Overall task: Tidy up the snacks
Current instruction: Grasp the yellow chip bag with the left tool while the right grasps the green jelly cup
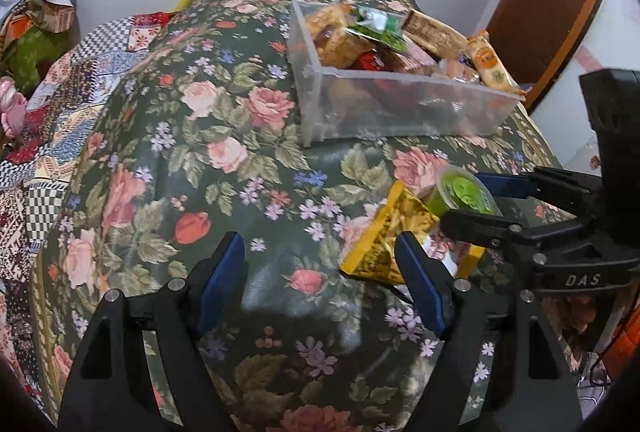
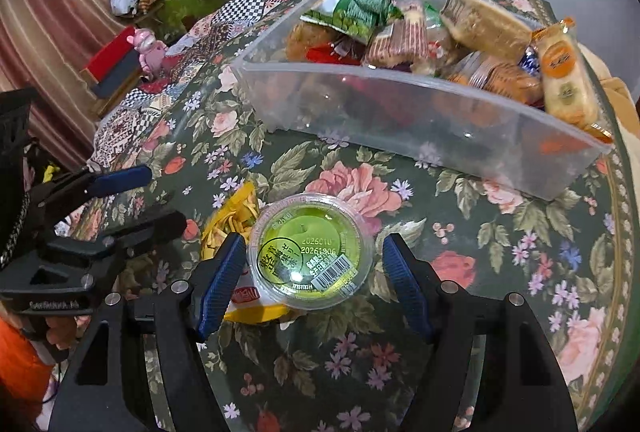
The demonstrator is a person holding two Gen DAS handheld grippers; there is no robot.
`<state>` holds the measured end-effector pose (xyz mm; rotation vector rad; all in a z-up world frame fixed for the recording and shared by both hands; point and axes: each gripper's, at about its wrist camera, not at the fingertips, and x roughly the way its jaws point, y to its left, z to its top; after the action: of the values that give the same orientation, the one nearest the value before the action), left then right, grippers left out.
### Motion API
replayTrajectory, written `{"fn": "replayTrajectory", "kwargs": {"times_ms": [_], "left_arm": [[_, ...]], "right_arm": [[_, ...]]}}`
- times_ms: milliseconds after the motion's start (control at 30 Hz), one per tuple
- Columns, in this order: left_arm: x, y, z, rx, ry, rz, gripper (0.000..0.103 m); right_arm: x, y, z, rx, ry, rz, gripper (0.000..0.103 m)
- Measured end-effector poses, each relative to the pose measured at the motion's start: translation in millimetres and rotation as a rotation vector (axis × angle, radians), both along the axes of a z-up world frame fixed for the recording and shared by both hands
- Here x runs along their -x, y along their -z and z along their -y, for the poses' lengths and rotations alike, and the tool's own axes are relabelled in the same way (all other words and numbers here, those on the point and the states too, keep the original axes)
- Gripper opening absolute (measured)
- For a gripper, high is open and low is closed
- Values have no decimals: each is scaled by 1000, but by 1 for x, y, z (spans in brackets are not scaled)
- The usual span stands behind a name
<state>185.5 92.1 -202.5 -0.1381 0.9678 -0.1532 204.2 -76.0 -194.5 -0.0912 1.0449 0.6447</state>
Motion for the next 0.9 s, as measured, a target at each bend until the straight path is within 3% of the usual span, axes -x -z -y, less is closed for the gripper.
{"fn": "replayTrajectory", "kwargs": {"times_ms": [67,533,900], "left_arm": [[-1,3,5,10,15,-11,78],[-14,11,50,91,84,-85,78],[-17,13,77,-13,112,-15,82]], "right_arm": [[1,0,2,-8,-8,-5,57],[7,-18,60,16,103,69,57],[12,-22,92,3,157,77,57]]}}
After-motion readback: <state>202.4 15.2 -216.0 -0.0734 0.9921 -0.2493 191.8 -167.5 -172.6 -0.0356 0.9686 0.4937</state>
